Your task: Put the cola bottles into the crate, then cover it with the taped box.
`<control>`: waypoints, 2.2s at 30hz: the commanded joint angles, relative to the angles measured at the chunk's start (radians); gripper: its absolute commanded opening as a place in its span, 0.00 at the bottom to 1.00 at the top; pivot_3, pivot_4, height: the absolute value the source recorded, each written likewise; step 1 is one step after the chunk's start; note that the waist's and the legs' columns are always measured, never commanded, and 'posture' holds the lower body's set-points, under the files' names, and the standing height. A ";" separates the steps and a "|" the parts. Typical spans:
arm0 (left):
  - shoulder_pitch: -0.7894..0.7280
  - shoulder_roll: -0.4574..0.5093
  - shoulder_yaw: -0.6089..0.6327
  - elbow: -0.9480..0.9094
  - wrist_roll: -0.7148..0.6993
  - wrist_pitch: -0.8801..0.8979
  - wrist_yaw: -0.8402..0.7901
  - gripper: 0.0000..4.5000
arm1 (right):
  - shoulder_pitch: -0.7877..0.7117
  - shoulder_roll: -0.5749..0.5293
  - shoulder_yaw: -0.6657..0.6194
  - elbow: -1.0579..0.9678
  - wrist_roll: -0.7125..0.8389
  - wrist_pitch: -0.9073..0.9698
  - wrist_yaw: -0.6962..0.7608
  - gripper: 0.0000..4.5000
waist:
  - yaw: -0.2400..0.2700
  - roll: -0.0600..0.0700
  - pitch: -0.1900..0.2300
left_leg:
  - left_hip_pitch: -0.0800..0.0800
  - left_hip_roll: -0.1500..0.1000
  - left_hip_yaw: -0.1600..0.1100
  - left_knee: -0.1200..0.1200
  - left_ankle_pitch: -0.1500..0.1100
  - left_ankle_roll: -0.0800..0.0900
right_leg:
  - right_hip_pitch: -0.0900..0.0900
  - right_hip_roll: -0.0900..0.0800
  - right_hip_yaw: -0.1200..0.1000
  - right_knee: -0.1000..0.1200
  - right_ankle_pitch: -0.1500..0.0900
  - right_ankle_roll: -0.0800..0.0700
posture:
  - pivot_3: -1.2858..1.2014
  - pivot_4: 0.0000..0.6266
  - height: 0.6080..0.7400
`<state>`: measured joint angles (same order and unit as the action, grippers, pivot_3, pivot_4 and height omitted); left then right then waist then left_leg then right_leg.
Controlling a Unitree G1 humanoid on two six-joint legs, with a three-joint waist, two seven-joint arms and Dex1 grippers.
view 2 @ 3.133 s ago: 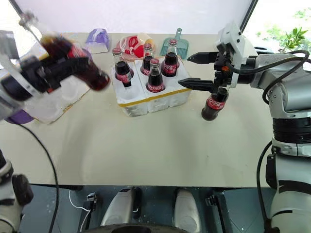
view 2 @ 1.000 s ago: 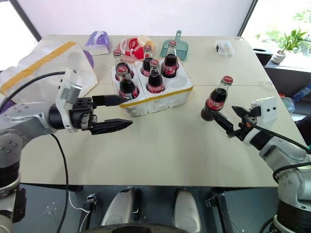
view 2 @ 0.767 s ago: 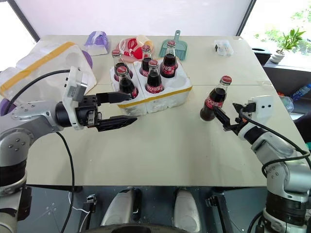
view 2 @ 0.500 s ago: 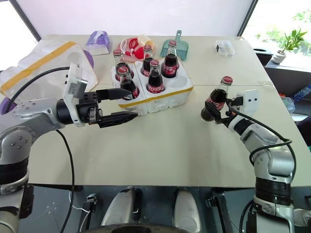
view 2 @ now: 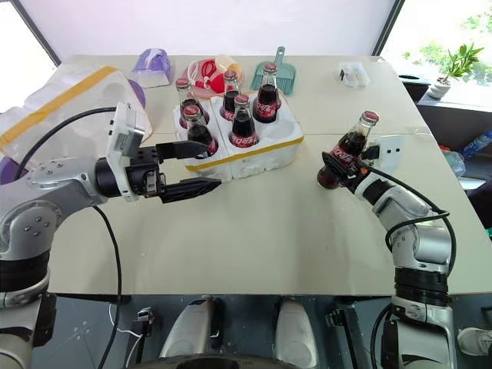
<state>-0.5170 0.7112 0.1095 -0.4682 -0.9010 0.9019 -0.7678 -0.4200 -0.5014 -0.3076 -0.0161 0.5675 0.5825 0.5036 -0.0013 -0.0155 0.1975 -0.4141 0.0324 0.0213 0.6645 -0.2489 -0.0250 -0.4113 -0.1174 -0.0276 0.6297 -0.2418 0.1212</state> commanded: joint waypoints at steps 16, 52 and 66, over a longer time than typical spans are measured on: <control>0.015 0.015 0.067 -0.032 0.006 -0.034 0.058 1.00 | -0.536 0.098 0.293 0.448 -0.248 -0.277 0.170 0.62 | -0.009 0.000 0.000 | -0.011 0.000 -0.001 0.000 0.000 0.000 | -0.010 0.000 -0.001 0.001 0.000 0.000 | 0.52 0.24 0.97; 0.580 0.892 0.704 0.876 0.610 -0.292 -0.734 1.00 | -0.606 -0.485 0.128 0.036 0.130 0.191 0.875 0.99 | -0.019 0.001 0.001 | -0.012 0.002 0.004 -0.007 0.001 -0.002 | -0.018 0.000 -0.001 0.001 -0.002 -0.003 | 0.52 0.24 0.97; -0.073 0.718 -0.007 1.273 0.816 -0.550 -0.597 1.00 | -0.610 -0.496 0.110 -0.134 0.236 0.256 0.825 0.99 | -0.010 -0.001 0.001 | -0.013 0.002 0.005 -0.006 0.001 -0.002 | -0.019 0.000 -0.001 0.004 -0.002 -0.003 | 0.52 0.24 0.97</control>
<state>-0.5440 1.4143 0.1312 0.7657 -0.1351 0.3840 -1.3746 -1.0139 -0.9825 -0.1618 -0.1182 0.7733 0.8385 1.3412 -0.0111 -0.0166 0.1980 -0.4272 0.0341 0.0255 0.6597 -0.2482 -0.0266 -0.4304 -0.1173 -0.0291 0.6344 -0.2436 0.1184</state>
